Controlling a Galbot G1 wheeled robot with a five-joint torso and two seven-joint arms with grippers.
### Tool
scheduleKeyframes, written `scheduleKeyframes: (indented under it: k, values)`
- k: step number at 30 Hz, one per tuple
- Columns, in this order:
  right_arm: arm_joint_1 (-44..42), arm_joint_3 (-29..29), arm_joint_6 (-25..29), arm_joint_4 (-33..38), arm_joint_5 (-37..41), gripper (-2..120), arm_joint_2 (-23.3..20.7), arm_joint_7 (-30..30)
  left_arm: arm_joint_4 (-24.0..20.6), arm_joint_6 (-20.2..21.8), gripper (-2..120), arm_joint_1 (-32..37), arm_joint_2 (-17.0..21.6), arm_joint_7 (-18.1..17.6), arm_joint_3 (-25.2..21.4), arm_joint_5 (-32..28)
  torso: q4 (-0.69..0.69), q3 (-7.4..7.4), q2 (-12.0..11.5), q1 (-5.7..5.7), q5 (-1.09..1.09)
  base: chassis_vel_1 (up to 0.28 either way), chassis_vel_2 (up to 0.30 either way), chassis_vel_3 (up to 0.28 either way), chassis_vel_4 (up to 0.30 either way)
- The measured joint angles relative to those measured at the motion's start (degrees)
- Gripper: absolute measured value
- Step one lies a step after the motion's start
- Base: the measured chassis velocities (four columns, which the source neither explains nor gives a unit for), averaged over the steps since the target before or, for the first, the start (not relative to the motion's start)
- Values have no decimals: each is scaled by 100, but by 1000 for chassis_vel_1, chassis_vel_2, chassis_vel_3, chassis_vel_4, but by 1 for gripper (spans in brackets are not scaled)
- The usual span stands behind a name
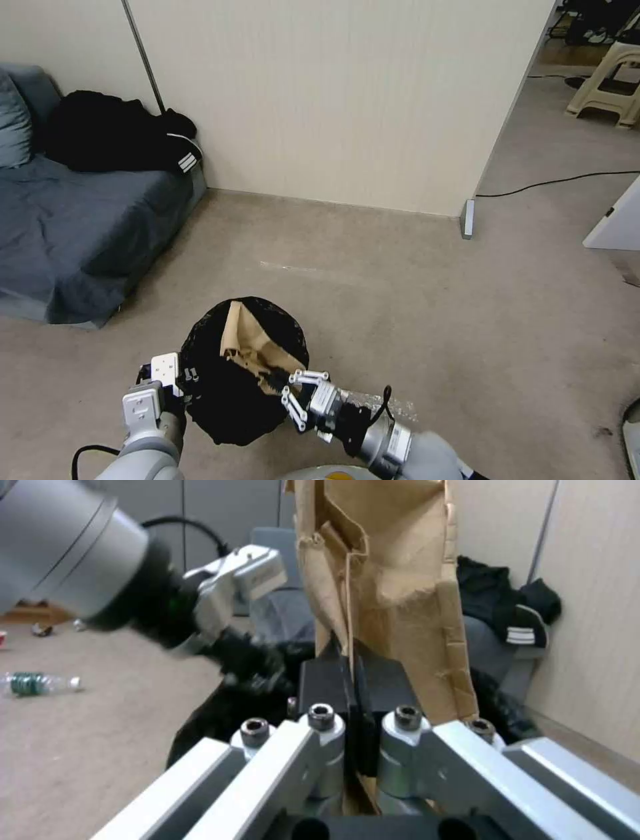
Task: Pick up the trash bin, then pick up the garbage from the floor and place it into the trash bin.
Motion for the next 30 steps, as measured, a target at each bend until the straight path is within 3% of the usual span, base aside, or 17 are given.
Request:
scheduleKeyframes:
  k: [18, 30]
  values:
    - [378, -298, 117, -888, -278, 0, 652, 41, -51, -8, 0, 31, -55, 1, 183, 93, 0, 1, 0, 0, -1, 0, 0, 0, 0]
    - [750, -481, 4, -1023, -315, 0, 851, 67, -62, -19, 0, 71, -72, 1, 196, 107, 0, 1, 0, 0, -1, 0, 0, 0, 0]
